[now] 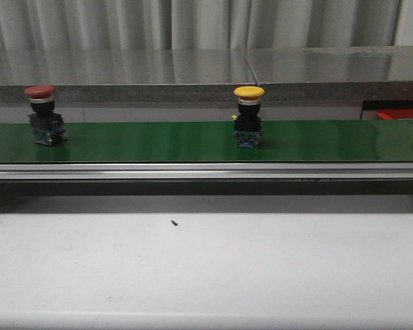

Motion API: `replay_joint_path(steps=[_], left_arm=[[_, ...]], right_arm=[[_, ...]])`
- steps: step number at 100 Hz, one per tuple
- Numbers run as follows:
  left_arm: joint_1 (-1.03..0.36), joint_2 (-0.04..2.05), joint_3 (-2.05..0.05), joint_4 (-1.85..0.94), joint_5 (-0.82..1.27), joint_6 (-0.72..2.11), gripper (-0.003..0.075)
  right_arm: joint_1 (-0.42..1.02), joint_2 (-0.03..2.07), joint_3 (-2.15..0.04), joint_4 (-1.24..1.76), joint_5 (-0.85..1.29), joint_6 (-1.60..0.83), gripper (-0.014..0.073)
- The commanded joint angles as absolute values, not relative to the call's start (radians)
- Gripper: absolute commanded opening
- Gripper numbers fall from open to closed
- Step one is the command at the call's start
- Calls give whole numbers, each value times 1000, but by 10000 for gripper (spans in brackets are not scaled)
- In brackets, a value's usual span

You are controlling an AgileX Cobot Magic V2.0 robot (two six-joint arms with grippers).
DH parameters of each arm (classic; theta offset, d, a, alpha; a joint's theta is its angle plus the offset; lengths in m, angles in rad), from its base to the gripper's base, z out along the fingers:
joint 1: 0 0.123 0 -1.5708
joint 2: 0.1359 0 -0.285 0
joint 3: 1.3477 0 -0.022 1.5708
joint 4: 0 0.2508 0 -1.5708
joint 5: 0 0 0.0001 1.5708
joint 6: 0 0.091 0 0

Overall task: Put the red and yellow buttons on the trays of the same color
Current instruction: 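Move the right gripper over the yellow button at the belt's end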

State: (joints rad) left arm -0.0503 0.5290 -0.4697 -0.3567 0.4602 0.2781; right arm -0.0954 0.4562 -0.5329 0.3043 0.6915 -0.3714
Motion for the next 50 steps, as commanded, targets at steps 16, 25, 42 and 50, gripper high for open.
replay_joint_path(steps=[16, 25, 42, 50], left_arm=[[-58, 529, -496, -380, 381, 279, -19], [-58, 529, -496, -380, 381, 279, -19], [-58, 529, -496, -380, 381, 279, -19], [-58, 529, -496, -380, 381, 279, -19]], right_arm=[[-95, 472, -568, 354, 599, -371, 580], [-95, 515, -590, 354, 597, -371, 604], [-95, 669, -681, 356, 597, -379, 577], [-92, 750, -727, 356, 604, -394, 577]])
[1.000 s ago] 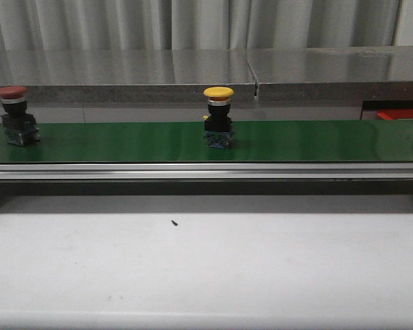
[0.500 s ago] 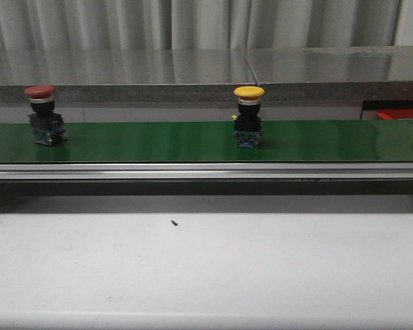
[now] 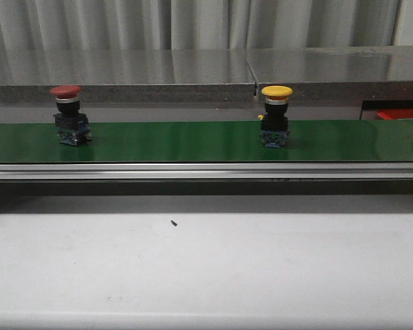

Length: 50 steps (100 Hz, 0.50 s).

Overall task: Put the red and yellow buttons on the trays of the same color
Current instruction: 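Move the right gripper over the yellow button at the belt's end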

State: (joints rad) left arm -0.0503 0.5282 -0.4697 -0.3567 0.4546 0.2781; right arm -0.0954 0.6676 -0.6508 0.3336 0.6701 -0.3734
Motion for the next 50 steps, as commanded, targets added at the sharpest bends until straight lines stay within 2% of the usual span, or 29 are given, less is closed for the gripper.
replay_joint_path(steps=[1, 50], left_arm=[[-58, 529, -496, -380, 381, 279, -19], [-58, 529, -496, -380, 381, 279, -19]], right_arm=[[-91, 766, -736, 356, 606, -397, 577], [71, 1355, -1037, 356, 617, -465, 577]])
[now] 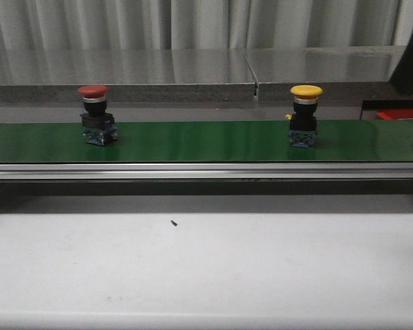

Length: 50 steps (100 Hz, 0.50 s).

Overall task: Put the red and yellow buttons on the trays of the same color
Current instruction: 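Move the right gripper over the yellow button at the belt's end, then grasp the yellow button with the right gripper and lower it into the yellow tray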

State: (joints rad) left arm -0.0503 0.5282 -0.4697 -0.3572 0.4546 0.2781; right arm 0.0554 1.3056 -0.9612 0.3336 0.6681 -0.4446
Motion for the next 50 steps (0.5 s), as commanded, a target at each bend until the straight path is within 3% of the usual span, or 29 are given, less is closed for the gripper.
replay_joint_path(steps=[1, 50], left_arm=[[-58, 529, -496, -380, 381, 279, -19], [-58, 529, -496, -380, 381, 279, -19]], right_arm=[[74, 1361, -1042, 356, 617, -465, 577], [106, 1673, -1317, 355, 607, -466, 577]])
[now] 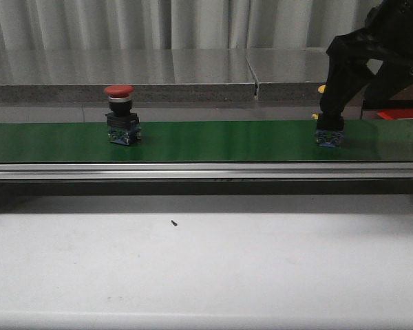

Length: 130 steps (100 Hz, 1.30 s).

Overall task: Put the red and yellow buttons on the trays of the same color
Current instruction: 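Grasp the yellow button with the right gripper and lower it into the yellow tray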

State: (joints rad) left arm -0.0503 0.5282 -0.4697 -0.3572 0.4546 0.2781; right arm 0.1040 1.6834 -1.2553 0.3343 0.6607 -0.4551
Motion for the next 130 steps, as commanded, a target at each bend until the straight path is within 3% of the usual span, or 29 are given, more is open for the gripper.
replay_joint_path(steps=[1, 18, 33, 40, 62, 78, 113, 130], left_arm=[[-58, 529, -496, -380, 381, 279, -19], [-58, 529, -496, -380, 381, 279, -19], [-58, 529, -496, -380, 381, 279, -19], [-58, 529, -496, -380, 381, 279, -19], [-58, 529, -496, -380, 381, 279, -19], [-58, 529, -496, -380, 381, 279, -19], [-58, 529, -496, -380, 381, 279, -19], [-58, 529, -496, -380, 381, 279, -19]], right_arm=[[106, 1678, -1323, 355, 606, -466, 577], [97, 1731, -1362, 323, 563, -466, 486], [70, 1737, -1366, 322, 606, -463, 223], [53, 1729, -1370, 322, 635, -458, 160], [-27, 1630, -1390, 322, 784, -441, 162], [-170, 1527, -1370, 316, 901, -317, 162], [-438, 1444, -1194, 258, 897, -288, 162], [-499, 1444, -1023, 254, 724, -288, 162]])
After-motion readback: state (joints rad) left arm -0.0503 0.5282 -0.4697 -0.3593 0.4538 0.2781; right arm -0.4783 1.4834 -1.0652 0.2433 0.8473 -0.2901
